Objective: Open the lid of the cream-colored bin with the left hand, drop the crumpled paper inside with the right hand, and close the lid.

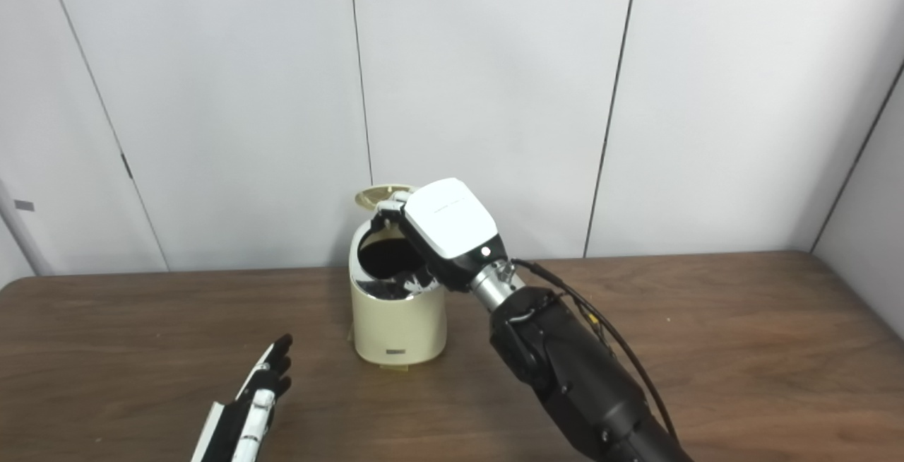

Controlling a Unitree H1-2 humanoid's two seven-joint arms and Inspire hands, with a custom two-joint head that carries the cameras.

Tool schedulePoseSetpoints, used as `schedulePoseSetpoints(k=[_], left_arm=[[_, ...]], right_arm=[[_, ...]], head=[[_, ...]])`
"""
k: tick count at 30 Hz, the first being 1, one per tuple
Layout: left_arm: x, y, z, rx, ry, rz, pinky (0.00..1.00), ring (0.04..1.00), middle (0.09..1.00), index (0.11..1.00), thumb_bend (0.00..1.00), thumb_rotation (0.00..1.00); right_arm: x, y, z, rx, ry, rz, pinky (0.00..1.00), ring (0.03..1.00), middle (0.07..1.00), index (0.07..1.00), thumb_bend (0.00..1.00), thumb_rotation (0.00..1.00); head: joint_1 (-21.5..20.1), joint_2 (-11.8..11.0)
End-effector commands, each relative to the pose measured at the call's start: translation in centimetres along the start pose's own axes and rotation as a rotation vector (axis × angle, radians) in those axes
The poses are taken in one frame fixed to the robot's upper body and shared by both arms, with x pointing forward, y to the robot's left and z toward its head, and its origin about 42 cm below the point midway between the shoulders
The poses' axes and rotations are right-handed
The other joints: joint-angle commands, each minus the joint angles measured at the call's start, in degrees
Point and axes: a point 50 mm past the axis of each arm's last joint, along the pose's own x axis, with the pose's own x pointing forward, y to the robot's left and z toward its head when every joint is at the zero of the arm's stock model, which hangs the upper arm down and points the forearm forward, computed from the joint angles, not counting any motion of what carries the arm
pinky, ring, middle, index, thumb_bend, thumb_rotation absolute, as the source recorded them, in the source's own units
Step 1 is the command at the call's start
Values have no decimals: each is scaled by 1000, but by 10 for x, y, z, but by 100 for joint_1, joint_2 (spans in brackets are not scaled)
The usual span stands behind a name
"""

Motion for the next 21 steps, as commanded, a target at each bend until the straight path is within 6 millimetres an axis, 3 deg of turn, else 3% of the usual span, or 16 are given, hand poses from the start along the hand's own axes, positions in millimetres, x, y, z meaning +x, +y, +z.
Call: schedulePoseSetpoints(k=[1,3,4,5,6,9,18,21], left_arm=[[-9,-4,-8,-4,27,-3,981,991,1000,1000,578,947],[-8,-4,-8,-4,30,-1,979,990,1000,1000,578,946],[-8,-4,-8,-3,32,-1,979,988,999,1000,575,946],[-8,-3,-8,-2,35,-5,978,988,1000,1000,576,948],[-8,-3,-8,-3,36,-15,984,992,1000,1000,579,953],[-9,-3,-8,1,38,-37,988,1000,1000,1000,590,970],[-8,-3,-8,4,41,-39,973,994,1000,1000,579,970],[-7,-3,-8,5,44,-37,975,996,1000,1000,579,979]], right_arm=[[12,-20,-3,-22,-25,-85,481,595,653,588,973,35],[12,-19,-4,-17,-36,-116,452,551,606,548,925,7],[12,-19,-4,-16,-38,-130,440,534,587,517,726,62],[12,-19,-4,-15,-38,-140,415,507,566,477,603,25],[12,-19,-4,-12,-37,-147,401,485,560,462,559,12],[12,-19,-4,1,-31,-153,374,460,553,443,516,1],[3,-21,-7,50,-16,-241,382,476,535,453,517,0],[-7,-24,-7,101,0,-278,377,498,585,486,498,135]], head=[[-7,4],[-7,4],[-11,2],[-13,2],[-15,3],[-16,0],[-4,-3],[-3,-9]])
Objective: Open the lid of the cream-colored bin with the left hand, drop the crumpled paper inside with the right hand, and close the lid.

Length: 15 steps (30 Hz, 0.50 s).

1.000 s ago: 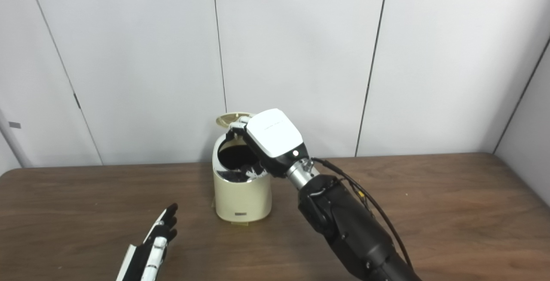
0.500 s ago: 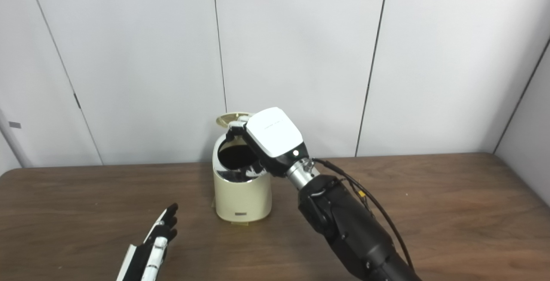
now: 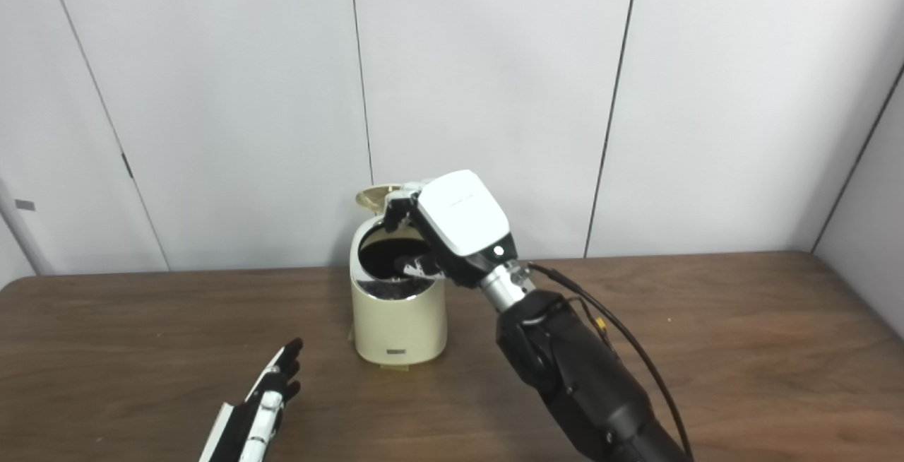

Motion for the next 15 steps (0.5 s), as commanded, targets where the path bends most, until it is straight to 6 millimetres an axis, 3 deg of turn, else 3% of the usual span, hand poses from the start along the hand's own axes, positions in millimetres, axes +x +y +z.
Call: schedulePoseSetpoints(k=[1,4,9,15], left_arm=[[-7,-2,-7,-1,18,-2,975,995,1000,1000,583,978],[-7,-1,-8,-8,17,-3,981,997,1000,1000,582,977],[-7,1,-9,-14,21,0,985,998,1000,1000,584,984],[-5,3,-10,-19,22,5,991,1000,1000,1000,582,985]], right_arm=[[8,-24,2,52,-4,-123,367,498,612,489,496,143],[-4,-31,2,94,10,-166,348,495,641,493,491,153],[-21,-40,2,147,11,-241,306,437,606,492,489,152],[-42,-40,1,223,66,-296,328,452,557,490,487,150]], head=[[-3,7],[-15,8],[-43,9],[-57,-10]])
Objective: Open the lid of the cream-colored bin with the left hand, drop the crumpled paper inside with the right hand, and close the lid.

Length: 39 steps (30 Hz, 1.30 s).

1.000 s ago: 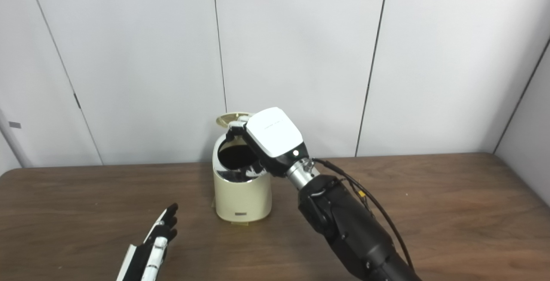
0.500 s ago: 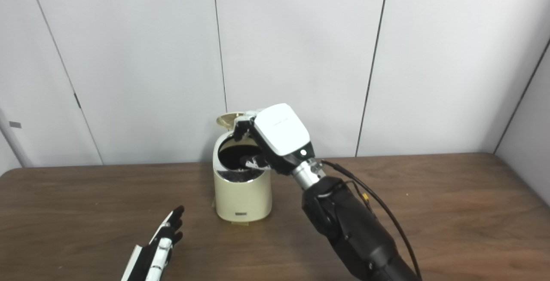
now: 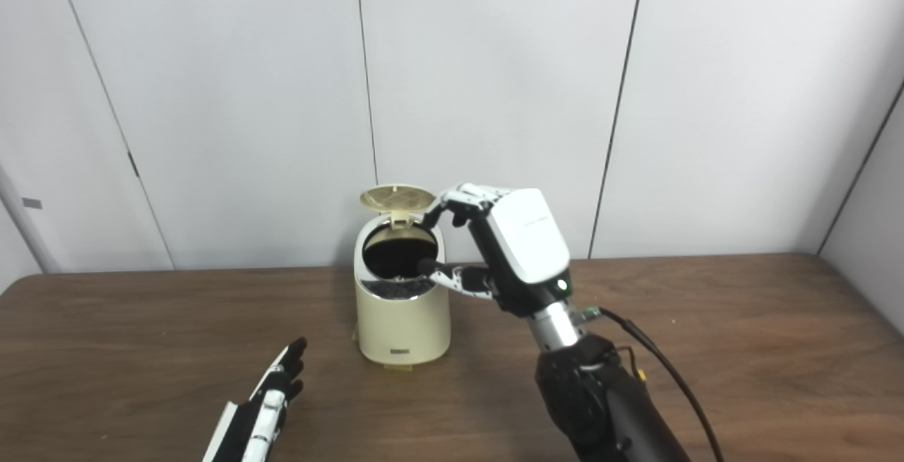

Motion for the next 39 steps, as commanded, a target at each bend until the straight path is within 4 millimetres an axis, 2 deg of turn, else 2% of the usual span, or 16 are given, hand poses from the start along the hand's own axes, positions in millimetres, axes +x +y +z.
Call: schedulePoseSetpoints(k=[1,5,7,11,12,13,14,16,17,19,22,25,30,32,34,39], left_arm=[[-5,1,-10,-12,23,11,991,1000,1000,1000,581,985],[-6,0,-9,-21,23,31,981,994,1000,1000,579,966],[-7,-1,-8,-20,24,39,974,987,997,1000,571,948],[-7,-2,-9,4,18,47,970,989,1000,1000,546,939],[-7,-2,-8,10,12,49,964,987,1000,1000,547,937],[-7,-1,-8,14,6,51,959,990,1000,1000,544,938],[-8,-1,-8,16,0,53,956,992,1000,1000,546,939],[-8,0,-8,20,-17,55,953,999,1000,1000,539,934],[-9,0,-8,21,-23,55,951,999,1000,1000,526,934],[-10,0,-7,20,-39,56,944,993,999,998,486,941],[-11,0,-6,13,-60,59,941,985,994,990,407,952],[-12,1,-4,10,-75,66,951,984,989,978,328,983],[-14,1,-4,12,-93,78,932,970,978,962,253,962],[-15,1,-4,13,-95,82,930,967,974,959,238,955],[-16,1,-4,12,-93,87,933,965,970,960,226,957],[-17,2,-4,8,-95,90,930,959,964,955,219,945]], right_arm=[[10,-10,2,47,-10,-101,313,429,540,490,488,150],[-8,-6,-5,156,72,-99,249,338,514,489,488,147],[-22,-3,-8,220,123,-77,250,341,556,491,487,149],[-54,1,-14,317,195,-18,473,600,659,496,482,160],[-61,2,-14,348,211,-4,537,659,695,623,373,410],[-68,2,-14,376,222,12,573,694,723,684,331,516],[-74,3,-15,420,226,27,603,722,748,727,300,573],[-89,4,-15,493,254,65,653,764,792,783,236,579],[-93,4,-15,514,265,79,687,786,814,804,216,628],[-111,7,-16,600,330,92,720,811,835,819,206,658],[-128,13,-15,692,400,72,731,824,842,823,186,616],[-137,16,-14,724,435,67,719,816,835,819,191,648],[-149,20,-17,684,435,117,709,802,837,821,217,688],[-152,21,-18,692,436,148,715,810,845,831,218,698],[-153,22,-18,725,448,159,761,846,867,851,216,684],[-158,24,-18,753,465,166,806,876,882,864,185,775]], head=[[1,7],[19,14],[43,20],[46,29],[57,37],[59,41],[61,44],[78,49],[80,50],[94,65],[107,85],[158,99],[195,122],[215,134],[246,148],[246,159]])
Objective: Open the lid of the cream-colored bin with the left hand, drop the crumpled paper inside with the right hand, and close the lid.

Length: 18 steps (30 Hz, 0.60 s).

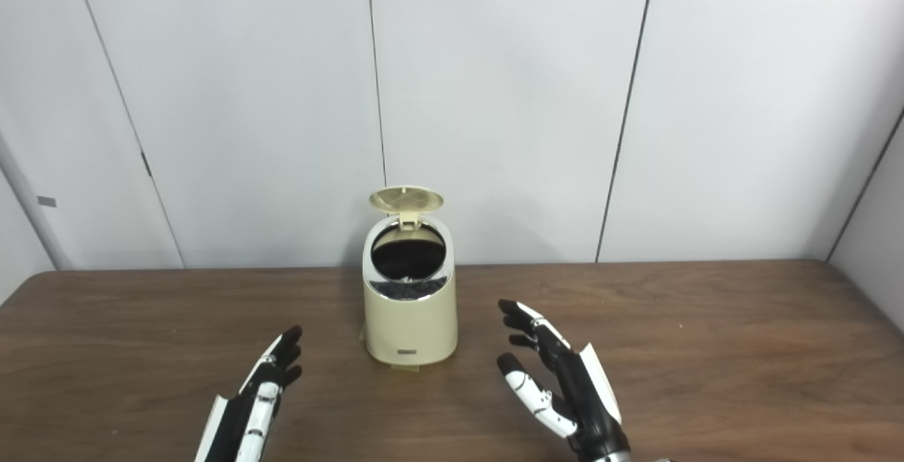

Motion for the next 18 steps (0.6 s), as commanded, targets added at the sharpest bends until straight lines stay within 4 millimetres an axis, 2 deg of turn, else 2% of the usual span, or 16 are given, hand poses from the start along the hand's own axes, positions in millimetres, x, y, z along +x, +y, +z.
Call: schedulePoseSetpoints(k=[1,4,8,12,18], left_arm=[[-9,-2,-7,-15,16,8,929,960,965,955,218,944],[-9,-2,-6,-13,9,8,930,958,964,956,221,948],[-9,-1,-6,-12,10,9,925,958,964,953,216,945],[-9,1,-5,-3,14,7,917,957,961,949,252,942],[7,8,12,97,-102,0,881,939,944,925,493,968]], right_arm=[[-5,-2,-5,2,-12,4,803,873,883,866,169,781],[-5,-1,-5,-8,-6,0,786,860,874,860,147,765],[-6,0,-5,-2,3,-2,783,856,872,858,165,762],[-5,-1,-7,1,0,1,777,852,868,856,166,741],[-4,-1,-7,-3,1,-10,764,845,861,850,153,708]], head=[[6,8],[27,10],[14,-17],[27,-26],[71,-51]])
